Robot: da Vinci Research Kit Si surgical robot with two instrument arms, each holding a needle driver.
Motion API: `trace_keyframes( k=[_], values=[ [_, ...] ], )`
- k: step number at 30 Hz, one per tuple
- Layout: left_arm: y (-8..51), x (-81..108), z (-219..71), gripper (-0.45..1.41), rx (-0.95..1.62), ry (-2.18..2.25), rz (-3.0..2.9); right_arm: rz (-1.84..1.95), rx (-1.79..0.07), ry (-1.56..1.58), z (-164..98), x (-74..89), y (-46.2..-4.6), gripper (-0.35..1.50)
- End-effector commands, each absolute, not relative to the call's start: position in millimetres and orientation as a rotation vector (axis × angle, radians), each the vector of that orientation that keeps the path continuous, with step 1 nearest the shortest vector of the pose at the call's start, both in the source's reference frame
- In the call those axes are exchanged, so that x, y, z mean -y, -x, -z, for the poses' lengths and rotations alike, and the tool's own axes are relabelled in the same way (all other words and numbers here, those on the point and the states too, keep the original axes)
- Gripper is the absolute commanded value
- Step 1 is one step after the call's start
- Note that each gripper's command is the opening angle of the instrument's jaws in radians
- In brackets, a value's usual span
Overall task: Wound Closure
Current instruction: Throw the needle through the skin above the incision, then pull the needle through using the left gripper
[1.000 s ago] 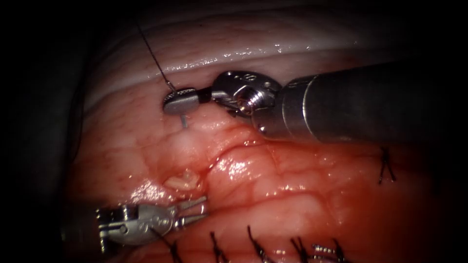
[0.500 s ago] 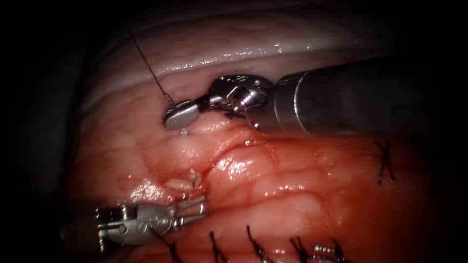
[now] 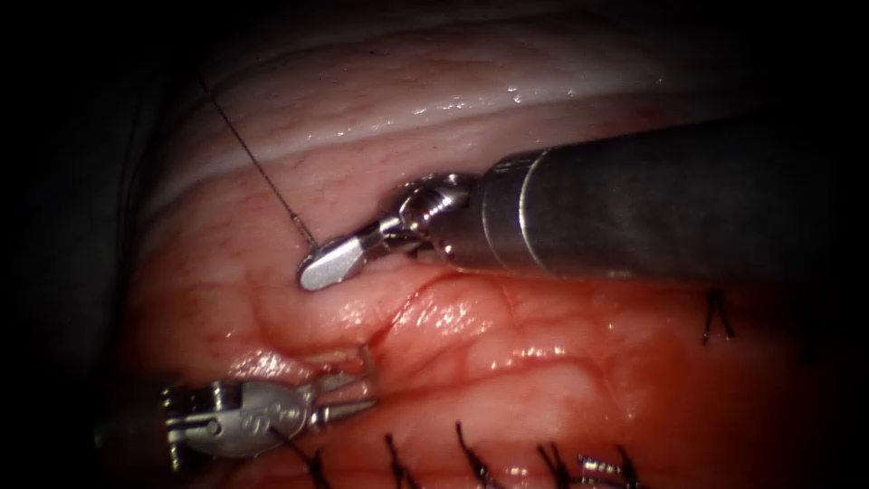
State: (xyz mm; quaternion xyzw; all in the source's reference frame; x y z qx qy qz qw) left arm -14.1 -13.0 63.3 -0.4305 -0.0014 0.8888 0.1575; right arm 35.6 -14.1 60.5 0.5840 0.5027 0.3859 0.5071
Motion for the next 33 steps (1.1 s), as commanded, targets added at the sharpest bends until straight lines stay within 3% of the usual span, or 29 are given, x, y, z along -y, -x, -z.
trace_keyframes(
  k=[1, 2, 3, 5, 6, 13, 18, 27, 32, 33],
  values=[
    [14.7, 13.1, -63.4, 0.04, -0.011, 1.248, -2.543, -0.921, -1.232, -1.378, -61.4, 13.2, -36.1, 0.62],
    [14.7, 13.1, -63.4, 0.04, -0.011, 1.248, -2.543, -0.921, -1.232, -1.378, -61.4, 13.2, -36.1, 0.62],
    [14.7, 13.0, -62.7, 0.02, -0.041, 1.270, -2.542, -0.933, -1.256, -1.320, -61.8, 12.1, -35.9, 0.96],
    [14.7, 12.4, -61.6, 0.00, -0.086, 1.306, -2.528, -0.951, -1.292, -1.237, -62.4, 10.5, -35.6, 1.26],
    [14.7, 12.2, -61.3, 0.00, -0.102, 1.319, -2.524, -0.955, -1.300, -1.220, -62.7, 10.1, -35.4, 1.30],
    [14.3, 10.7, -60.2, 0.02, -0.212, 1.361, -2.499, -0.993, -1.345, -1.129, -64.1, 6.8, -33.9, 1.36],
    [14.4, 9.4, -60.5, 0.10, -0.262, 1.375, -2.455, -1.011, -1.361, -1.082, -64.4, 6.6, -33.0, 1.26],
    [15.3, 7.2, -63.1, 0.16, -0.268, 1.377, -2.454, -1.009, -1.365, -1.070, -64.4, 8.1, -32.5, 1.26],
    [15.2, 6.7, -64.2, -0.06, -0.215, 1.407, -2.470, -1.033, -1.374, -1.052, -64.4, 8.3, -31.7, 1.25],
    [15.2, 6.5, -64.2, -0.42, -0.165, 1.411, -2.471, -1.037, -1.372, -1.046, -64.4, 8.4, -31.2, 1.23]
  ],
)
